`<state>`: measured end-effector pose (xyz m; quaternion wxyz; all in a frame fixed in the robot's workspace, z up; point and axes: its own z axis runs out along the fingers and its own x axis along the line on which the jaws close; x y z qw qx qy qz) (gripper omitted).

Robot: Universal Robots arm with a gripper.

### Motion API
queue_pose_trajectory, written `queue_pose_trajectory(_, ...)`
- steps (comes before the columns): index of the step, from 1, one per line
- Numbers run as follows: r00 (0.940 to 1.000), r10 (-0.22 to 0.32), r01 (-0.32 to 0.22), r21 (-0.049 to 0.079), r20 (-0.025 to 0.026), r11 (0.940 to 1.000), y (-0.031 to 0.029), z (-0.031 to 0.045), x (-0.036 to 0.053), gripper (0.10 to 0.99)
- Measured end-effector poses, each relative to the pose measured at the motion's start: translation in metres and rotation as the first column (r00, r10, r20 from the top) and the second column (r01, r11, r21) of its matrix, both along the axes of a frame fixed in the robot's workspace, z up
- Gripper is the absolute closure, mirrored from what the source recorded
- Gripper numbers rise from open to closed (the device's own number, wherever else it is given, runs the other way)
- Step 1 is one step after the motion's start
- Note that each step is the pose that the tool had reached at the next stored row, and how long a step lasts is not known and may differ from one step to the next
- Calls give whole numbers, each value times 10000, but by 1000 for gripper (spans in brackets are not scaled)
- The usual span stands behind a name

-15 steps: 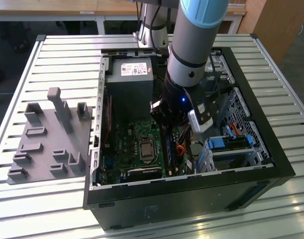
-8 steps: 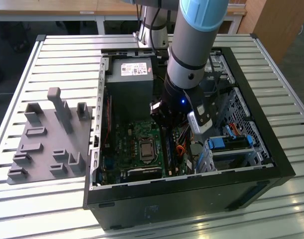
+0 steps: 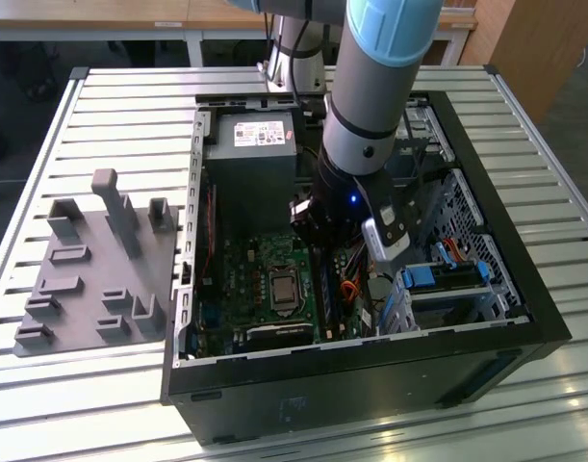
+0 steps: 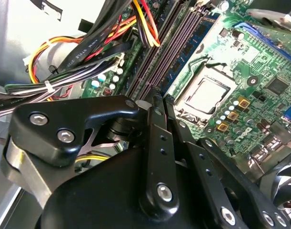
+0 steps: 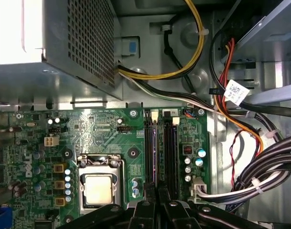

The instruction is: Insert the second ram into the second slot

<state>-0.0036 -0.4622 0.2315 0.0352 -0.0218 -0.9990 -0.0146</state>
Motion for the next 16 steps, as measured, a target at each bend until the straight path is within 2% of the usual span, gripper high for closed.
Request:
queue_pose_trajectory(5,10000,1,-1,0,0,10000,0,-70,0,949)
queue_pose_trajectory(16,10000,2,-2,0,0,10000,0,-106,-17,949)
